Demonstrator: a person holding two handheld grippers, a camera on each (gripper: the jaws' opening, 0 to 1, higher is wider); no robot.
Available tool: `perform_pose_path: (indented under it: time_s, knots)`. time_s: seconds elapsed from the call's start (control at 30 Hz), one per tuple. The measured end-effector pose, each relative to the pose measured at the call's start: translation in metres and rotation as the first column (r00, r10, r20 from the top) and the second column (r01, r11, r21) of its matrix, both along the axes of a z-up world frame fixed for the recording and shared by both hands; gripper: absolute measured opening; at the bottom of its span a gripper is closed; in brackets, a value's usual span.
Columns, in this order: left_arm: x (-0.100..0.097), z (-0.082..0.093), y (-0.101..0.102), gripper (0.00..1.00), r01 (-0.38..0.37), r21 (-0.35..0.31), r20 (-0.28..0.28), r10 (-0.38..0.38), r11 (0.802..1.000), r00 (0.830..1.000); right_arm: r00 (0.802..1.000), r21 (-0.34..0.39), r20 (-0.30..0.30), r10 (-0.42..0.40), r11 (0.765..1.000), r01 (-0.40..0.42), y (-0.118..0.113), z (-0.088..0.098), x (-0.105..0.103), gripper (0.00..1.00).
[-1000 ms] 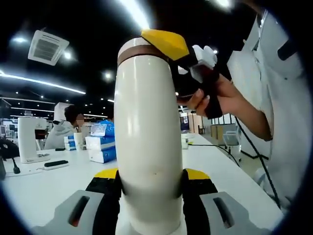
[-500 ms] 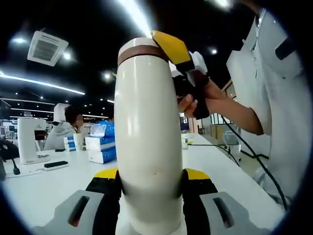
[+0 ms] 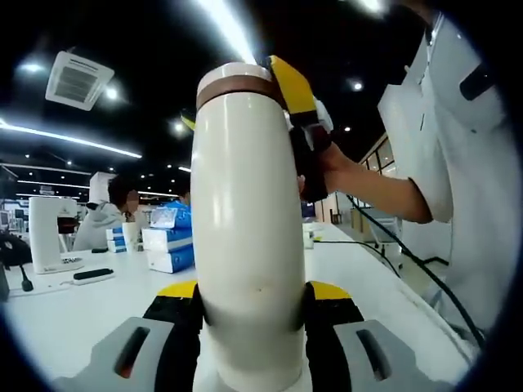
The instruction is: Grasp the water cup twist off the cup lid place the cup lid on the table
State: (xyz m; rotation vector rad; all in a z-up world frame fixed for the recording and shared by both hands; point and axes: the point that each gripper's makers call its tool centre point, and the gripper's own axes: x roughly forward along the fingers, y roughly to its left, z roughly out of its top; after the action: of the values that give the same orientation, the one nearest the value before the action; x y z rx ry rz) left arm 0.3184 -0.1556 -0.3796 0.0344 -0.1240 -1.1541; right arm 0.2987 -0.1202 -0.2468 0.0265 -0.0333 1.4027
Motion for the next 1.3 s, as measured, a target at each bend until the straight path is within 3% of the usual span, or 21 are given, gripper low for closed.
perform_pose_path:
  time_s: [0.23,0.5,0.57,0.7,0.8,0.97,1.03,1.1,1.13,1.3]
  knots:
    - [0.001,0.0,0.0,0.5,-0.001,-0.001,-0.004,0.001,1.0,1.0,0.999,0.022,-0.011,0.041,0.999,-0.041,0.002,0.0,-0.001,0.48]
    - [0.0,0.0,0.0,0.5,-0.001,0.001,0.0,0.001,1.0,1.0,1.0,0.002,-0.021,-0.013,1.0,0.013,0.0,-0.002,-0.003,0.51]
    - [0.0,0.0,0.0,0.5,-0.002,0.002,0.0,0.002,1.0,1.0,0.998,0.008,-0.046,-0.05,0.999,0.051,-0.004,0.001,-0.001,0.57]
    - [0.0,0.0,0.0,0.5,-0.004,0.003,0.001,0.004,1.0,1.0,0.98,0.018,-0.11,-0.165,0.986,0.168,-0.01,0.01,0.002,0.78]
    - [-0.001,0.0,-0.001,0.5,-0.005,0.004,0.002,0.005,1.0,1.0,0.963,0.05,-0.096,-0.252,0.965,0.257,-0.017,0.021,0.001,0.86]
    - [-0.001,0.0,-0.001,0.5,-0.008,0.007,0.004,0.008,1.0,1.0,0.896,0.09,-0.125,-0.426,0.895,0.438,-0.038,0.031,-0.005,0.91]
    - [-0.001,0.0,-0.001,0.5,-0.008,0.006,0.003,0.008,1.0,1.0,0.865,0.083,-0.044,-0.5,0.861,0.502,-0.045,0.031,-0.008,0.91]
    - [-0.001,0.0,-0.001,0.51,-0.01,0.008,0.004,0.01,1.0,1.0,0.828,0.06,-0.02,-0.56,0.826,0.56,-0.049,0.026,-0.012,0.9]
    - [-0.001,0.0,-0.001,0.51,-0.01,0.008,0.004,0.01,1.0,1.0,0.82,0.063,-0.013,-0.573,0.818,0.572,-0.049,0.026,-0.014,0.89]
    - [-0.001,0.0,-0.001,0.51,-0.01,0.009,0.005,0.01,1.0,1.0,0.742,0.113,-0.055,-0.668,0.734,0.67,-0.046,0.024,-0.032,0.87]
